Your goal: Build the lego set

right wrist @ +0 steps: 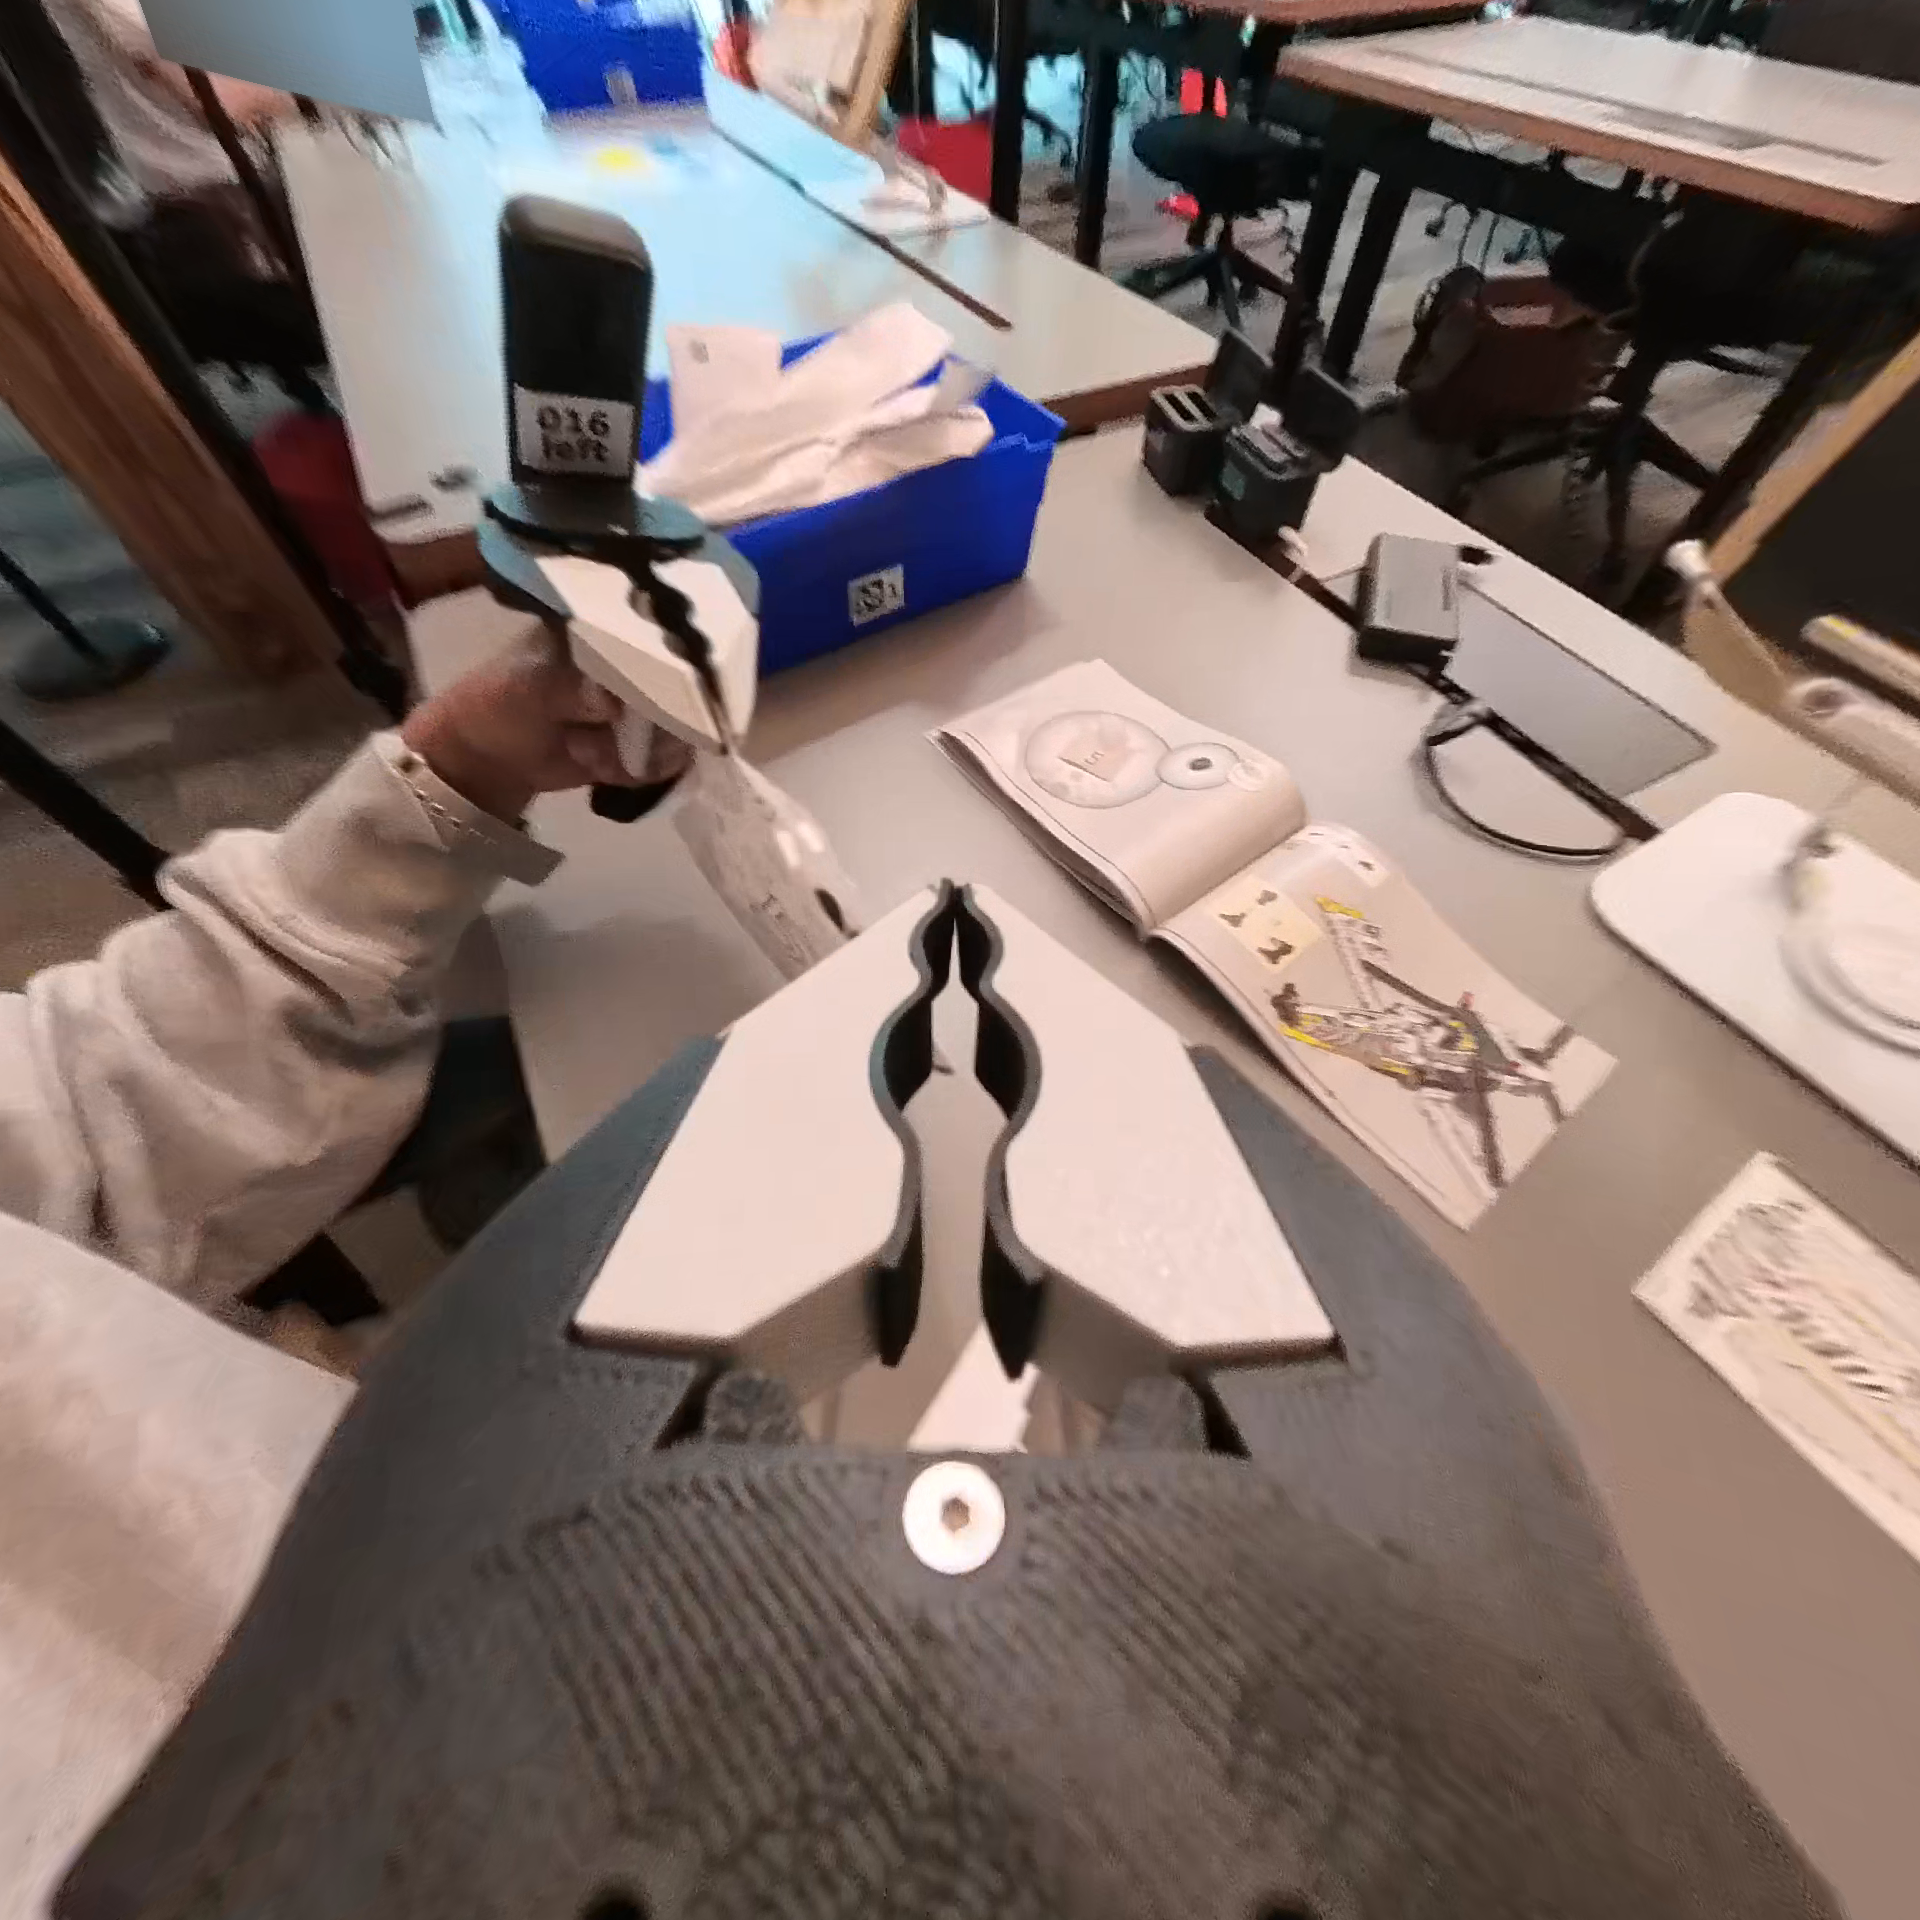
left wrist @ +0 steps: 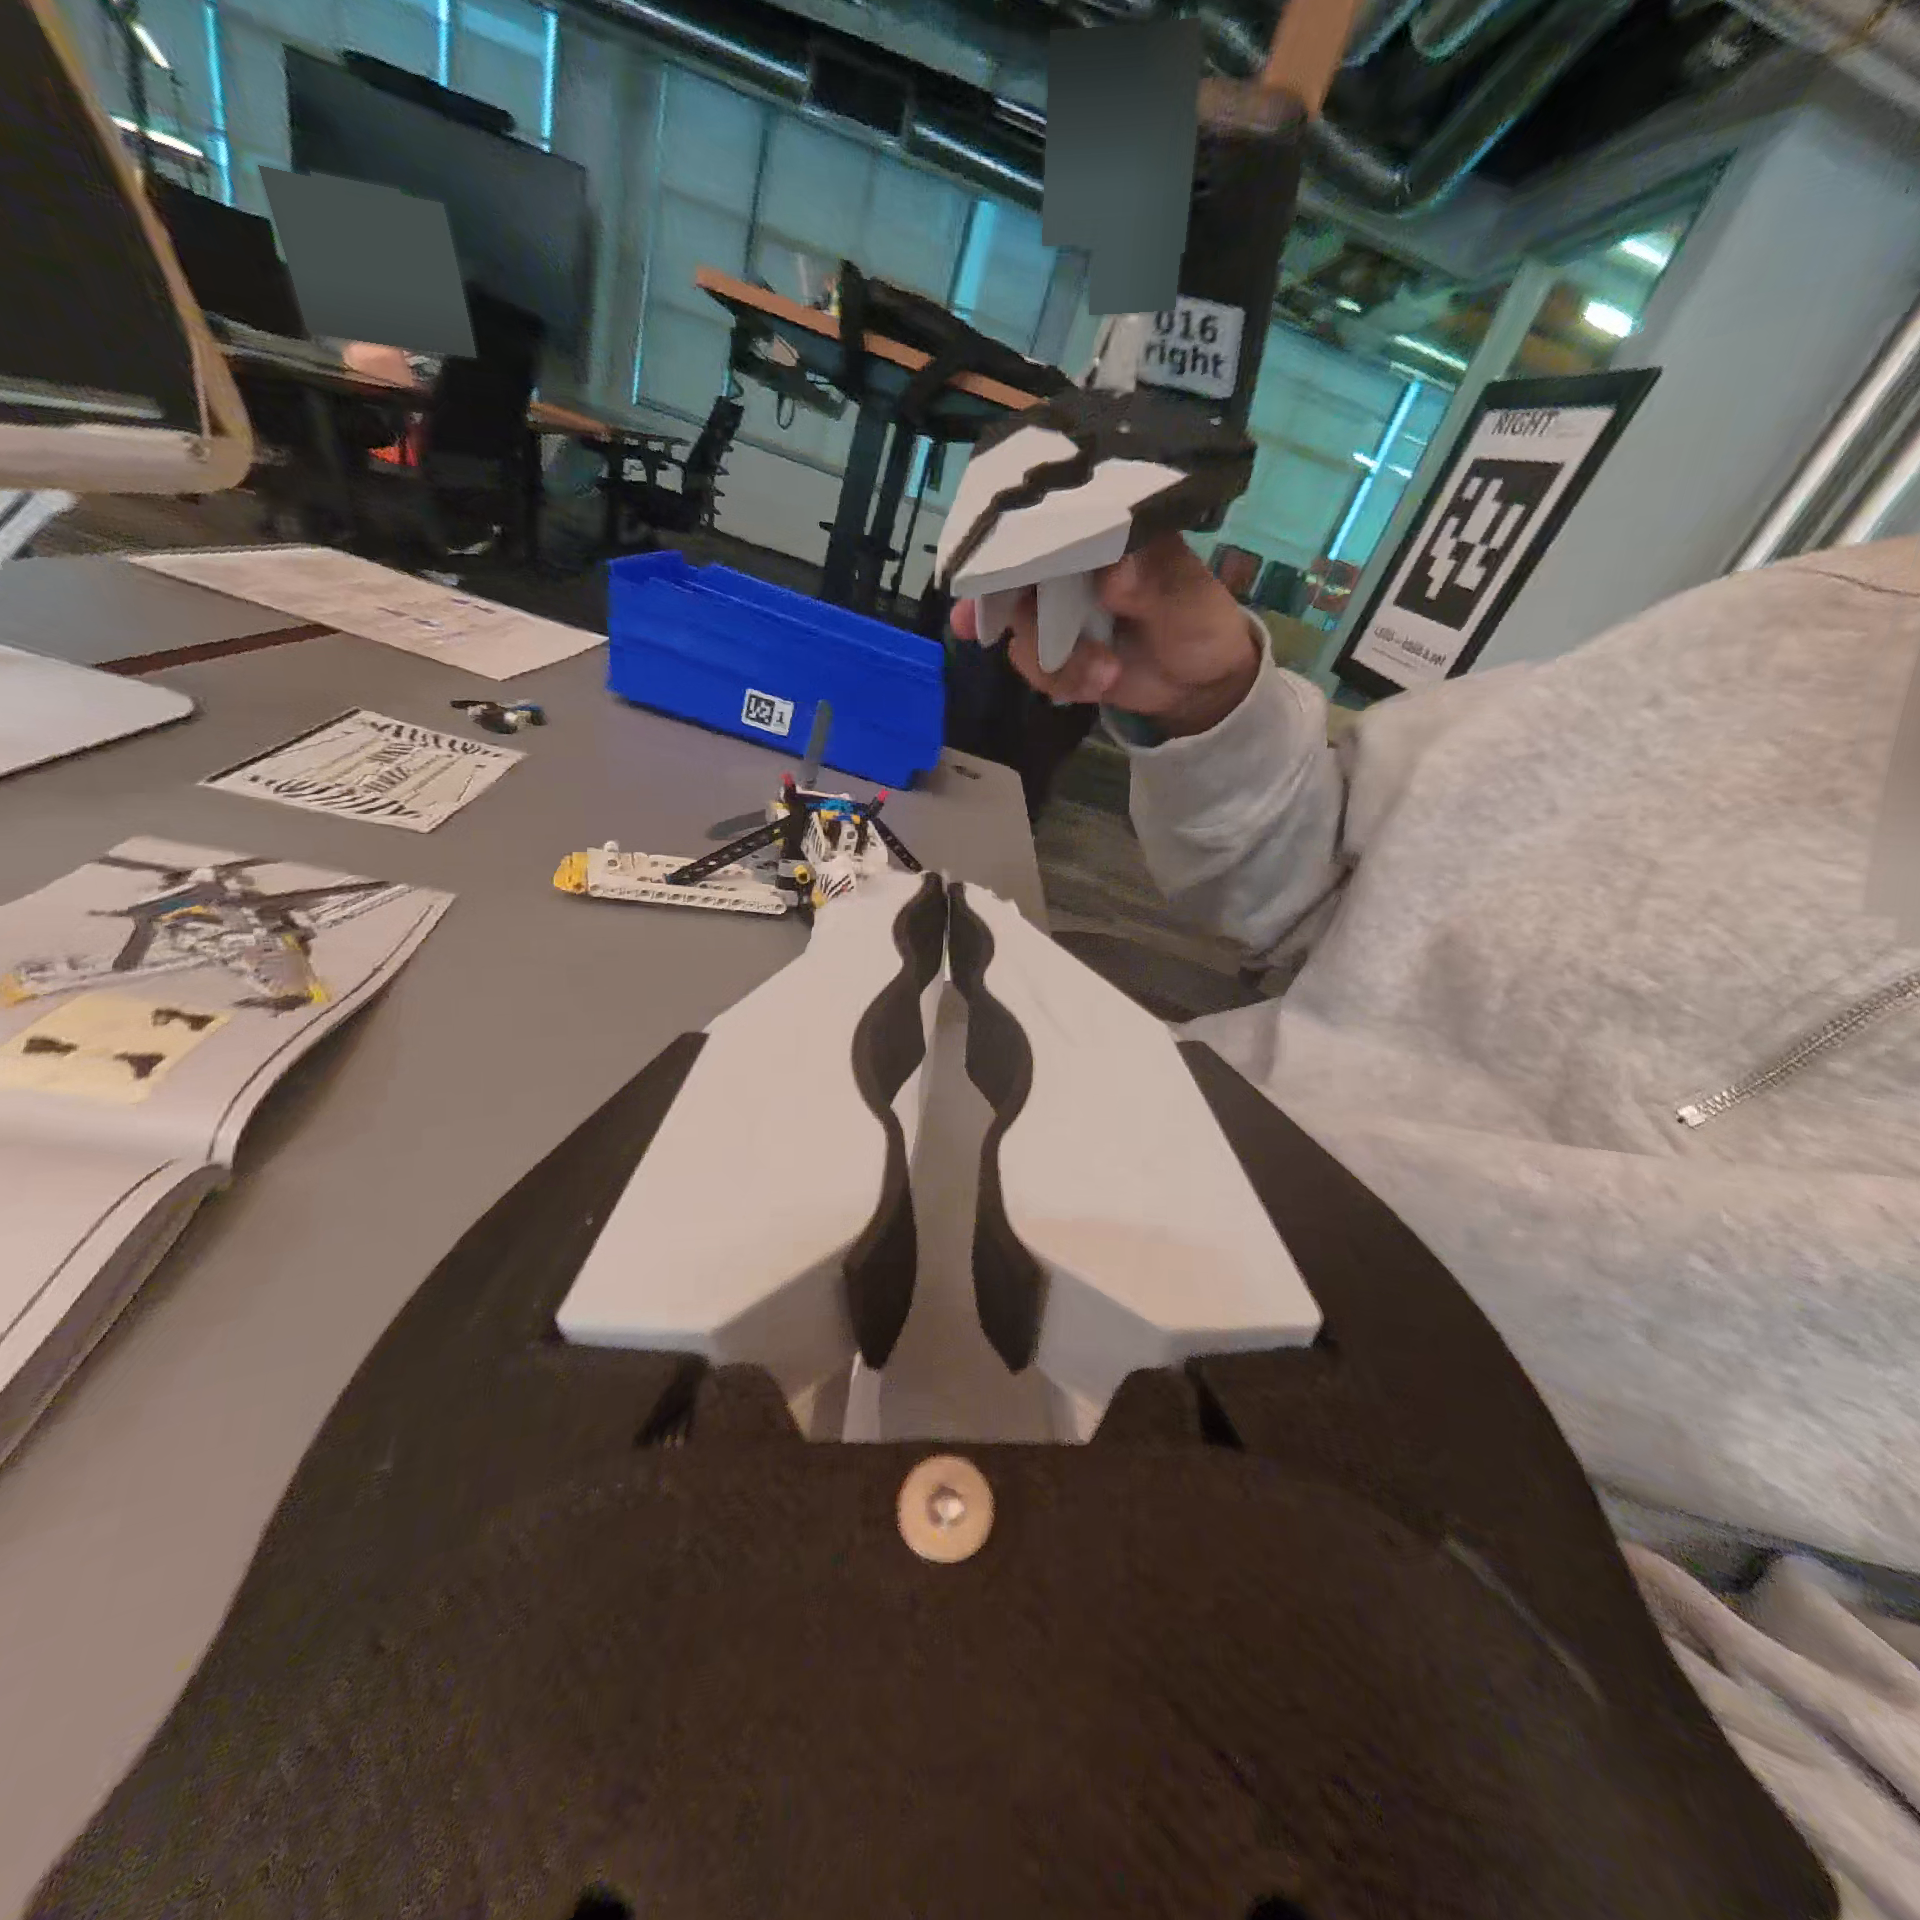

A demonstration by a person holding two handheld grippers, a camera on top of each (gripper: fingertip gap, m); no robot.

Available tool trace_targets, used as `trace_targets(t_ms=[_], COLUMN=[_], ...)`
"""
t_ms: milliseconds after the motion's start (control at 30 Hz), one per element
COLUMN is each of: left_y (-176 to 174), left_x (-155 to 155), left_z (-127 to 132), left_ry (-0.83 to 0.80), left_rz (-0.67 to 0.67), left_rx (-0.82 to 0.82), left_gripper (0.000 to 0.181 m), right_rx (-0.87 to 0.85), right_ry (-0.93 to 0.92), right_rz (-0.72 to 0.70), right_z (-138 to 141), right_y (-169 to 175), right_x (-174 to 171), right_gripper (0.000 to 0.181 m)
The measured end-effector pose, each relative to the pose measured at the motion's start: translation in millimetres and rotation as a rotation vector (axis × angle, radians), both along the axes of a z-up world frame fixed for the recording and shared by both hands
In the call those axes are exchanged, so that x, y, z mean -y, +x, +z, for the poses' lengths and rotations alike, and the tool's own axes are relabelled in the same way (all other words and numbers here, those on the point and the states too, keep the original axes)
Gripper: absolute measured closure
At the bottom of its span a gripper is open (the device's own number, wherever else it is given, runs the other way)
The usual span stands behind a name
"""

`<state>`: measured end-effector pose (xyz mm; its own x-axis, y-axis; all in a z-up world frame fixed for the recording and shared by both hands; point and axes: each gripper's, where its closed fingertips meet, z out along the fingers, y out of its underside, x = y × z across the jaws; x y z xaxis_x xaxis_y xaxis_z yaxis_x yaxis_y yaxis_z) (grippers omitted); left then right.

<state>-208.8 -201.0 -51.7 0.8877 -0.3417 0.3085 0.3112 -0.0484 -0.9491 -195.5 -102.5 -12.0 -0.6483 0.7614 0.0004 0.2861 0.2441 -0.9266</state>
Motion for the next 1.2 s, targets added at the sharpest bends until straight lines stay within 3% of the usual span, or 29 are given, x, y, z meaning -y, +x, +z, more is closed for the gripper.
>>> trace_targets(t_ms=[100, 167, 267, 367, 500, 600, 700, 767, 967, 1200], left_y=[-11.0, -16.3, -22.0, -25.0, -27.8, -27.5, -26.5, -25.0, -27.5, -33.1], left_x=[8.2, 11.9, 12.2, 11.2, 8.2, 5.2, 3.2, 2.6, 5.0, 8.2], left_z=[-3.9, -5.5, -11.5, -12.0, -13.3, -13.5, -13.1, -13.1, -14.2, -15.5], left_ry=[0.032, 0.05, 0.042, 0.059, 0.068, 0.065, 0.053, 0.043, 0.061, 0.095], left_rz=[0.017, 0.022, 0.033, 0.033, 0.033, 0.031, 0.045, 0.051, 0.042, 0.026], left_rx=[0.039, 0.062, 0.083, 0.1, 0.124, 0.135, 0.125, 0.115, 0.133, 0.175], left_gripper=[0.181, 0.181, 0.181, 0.181, 0.181, 0.181, 0.181, 0.181, 0.181, 0.181], right_rx=[-0.018, 0.01, 0.112, 0.082, -0.058, -0.227, -0.331, -0.254, 0.238, 0.418], right_ry=[0.097, 0.134, 0.196, 0.286, 0.673, 1.024, 1.148, 1.083, 0.521, 0.432], right_rz=[-0.013, 0.004, 0.001, -0.048, -0.024, 0.086, 0.203, 0.205, 0.147, 0.065], right_z=[8.4, 1.8, -41.6, -82.5, -124.8, -147.8, -164.5, -174.6, -194.0, -213.8], right_y=[-4.0, 5.4, 29.4, 56.3, 89.9, 102.4, 101.4, 94.7, 92.2, 96.0], right_x=[-5.2, -5.0, -5.3, -8.1, -24.7, -29.6, -14.4, -10.2, 11.4, 3.1], right_gripper=[0.179, 0.167, 0.152, 0.138, 0.115, 0.12, 0.132, 0.128, 0.115, 0.121])
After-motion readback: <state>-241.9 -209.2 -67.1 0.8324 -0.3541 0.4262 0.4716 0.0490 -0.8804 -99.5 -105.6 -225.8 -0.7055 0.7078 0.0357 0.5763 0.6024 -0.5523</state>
